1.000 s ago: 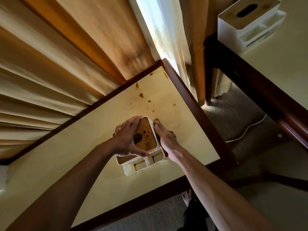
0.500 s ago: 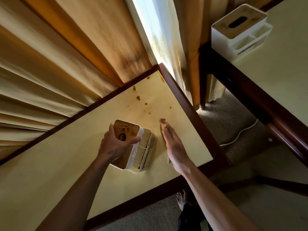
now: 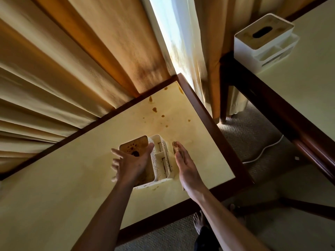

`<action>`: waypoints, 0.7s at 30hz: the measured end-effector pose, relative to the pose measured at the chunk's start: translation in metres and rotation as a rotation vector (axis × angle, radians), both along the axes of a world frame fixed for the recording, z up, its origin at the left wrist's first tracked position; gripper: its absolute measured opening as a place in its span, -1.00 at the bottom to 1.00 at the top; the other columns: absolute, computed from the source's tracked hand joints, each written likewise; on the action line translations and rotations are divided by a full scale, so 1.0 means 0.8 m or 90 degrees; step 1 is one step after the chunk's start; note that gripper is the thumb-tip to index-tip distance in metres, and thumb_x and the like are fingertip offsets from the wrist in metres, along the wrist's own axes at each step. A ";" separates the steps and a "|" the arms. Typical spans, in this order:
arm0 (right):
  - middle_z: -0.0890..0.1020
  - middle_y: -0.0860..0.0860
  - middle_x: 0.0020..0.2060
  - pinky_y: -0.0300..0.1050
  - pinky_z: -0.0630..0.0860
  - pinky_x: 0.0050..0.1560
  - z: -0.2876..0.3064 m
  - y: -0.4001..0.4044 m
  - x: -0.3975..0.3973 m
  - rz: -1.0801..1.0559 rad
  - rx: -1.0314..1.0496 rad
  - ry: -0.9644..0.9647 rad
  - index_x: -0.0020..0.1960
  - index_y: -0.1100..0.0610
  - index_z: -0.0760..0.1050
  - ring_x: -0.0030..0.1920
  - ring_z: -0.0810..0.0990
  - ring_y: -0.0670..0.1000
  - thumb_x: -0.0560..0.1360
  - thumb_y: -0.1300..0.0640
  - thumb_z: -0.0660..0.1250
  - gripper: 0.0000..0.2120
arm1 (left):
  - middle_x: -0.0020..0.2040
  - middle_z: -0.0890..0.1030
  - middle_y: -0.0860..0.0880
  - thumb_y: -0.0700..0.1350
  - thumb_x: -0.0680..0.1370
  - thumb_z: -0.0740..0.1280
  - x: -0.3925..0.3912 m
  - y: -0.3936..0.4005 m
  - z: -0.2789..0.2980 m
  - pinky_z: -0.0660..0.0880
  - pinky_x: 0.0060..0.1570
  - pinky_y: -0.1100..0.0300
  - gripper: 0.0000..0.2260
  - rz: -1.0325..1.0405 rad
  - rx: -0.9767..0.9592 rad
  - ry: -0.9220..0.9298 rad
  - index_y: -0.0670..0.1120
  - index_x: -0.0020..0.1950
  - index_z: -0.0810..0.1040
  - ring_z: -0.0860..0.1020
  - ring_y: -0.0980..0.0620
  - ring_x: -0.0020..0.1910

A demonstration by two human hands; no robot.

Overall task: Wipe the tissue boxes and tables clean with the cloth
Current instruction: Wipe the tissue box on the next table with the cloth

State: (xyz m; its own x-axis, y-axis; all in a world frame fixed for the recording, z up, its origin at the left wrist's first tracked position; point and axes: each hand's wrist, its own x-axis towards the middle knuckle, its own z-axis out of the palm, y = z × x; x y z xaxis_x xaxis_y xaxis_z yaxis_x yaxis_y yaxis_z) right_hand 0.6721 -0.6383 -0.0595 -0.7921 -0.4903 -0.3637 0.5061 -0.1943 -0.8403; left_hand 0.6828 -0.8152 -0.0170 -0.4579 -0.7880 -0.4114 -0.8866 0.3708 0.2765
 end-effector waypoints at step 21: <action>-0.14 -0.16 0.57 0.05 0.02 0.55 -0.032 -0.055 0.012 0.097 0.041 -0.079 0.57 -0.12 -0.28 0.55 -0.05 -0.09 0.66 -0.14 0.03 -0.37 | 0.49 -0.53 0.14 0.64 -0.08 0.33 -0.019 -0.057 0.024 0.04 0.49 -0.36 0.50 -0.705 -0.017 -0.309 0.07 0.45 -0.60 -0.49 -0.02 0.50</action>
